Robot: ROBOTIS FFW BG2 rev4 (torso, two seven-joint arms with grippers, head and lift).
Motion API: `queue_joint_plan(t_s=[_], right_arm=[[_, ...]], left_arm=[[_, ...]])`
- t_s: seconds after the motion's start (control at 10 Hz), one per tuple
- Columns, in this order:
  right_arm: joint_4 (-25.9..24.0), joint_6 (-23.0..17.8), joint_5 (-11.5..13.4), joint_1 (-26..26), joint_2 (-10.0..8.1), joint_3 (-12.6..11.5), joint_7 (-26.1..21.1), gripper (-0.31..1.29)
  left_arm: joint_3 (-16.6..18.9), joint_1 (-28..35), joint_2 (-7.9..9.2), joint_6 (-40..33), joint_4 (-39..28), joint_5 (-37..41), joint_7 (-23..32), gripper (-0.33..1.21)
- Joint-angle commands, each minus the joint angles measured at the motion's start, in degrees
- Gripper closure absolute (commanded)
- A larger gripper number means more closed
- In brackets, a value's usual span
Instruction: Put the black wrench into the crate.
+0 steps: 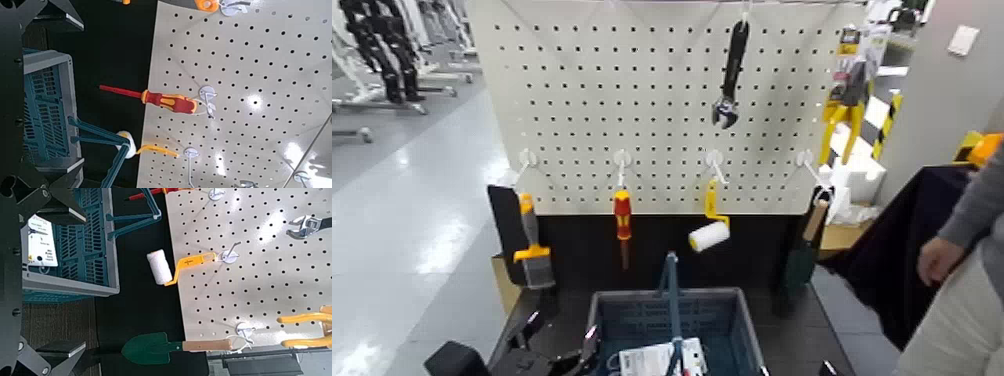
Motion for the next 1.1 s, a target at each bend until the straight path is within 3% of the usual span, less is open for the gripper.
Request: queue_joint_plan(t_s=[0.1, 0.7, 1.1], right_arm=[[0.0, -0.17, 0.0, 0.0, -0.08, 0.06, 0.0, 0.18], [-0.18, -0.61, 0.26, -1.14, -0.17, -0.21, 0.18, 0.18], [-0.09, 0.01, 0.79, -4.66, -0.35, -1.52, 3.17, 0.18]], left_arm=[[0.0, -0.02, 0.0, 0.23, -0.08, -0.01, 0.06, 0.11], [-0.09, -0.2, 0.0, 0.67, -0.26, -0.1, 0.06, 0.11], [-0.18, -0.46, -0.17, 0.84, -0.17, -0.36, 0.15, 0.11]])
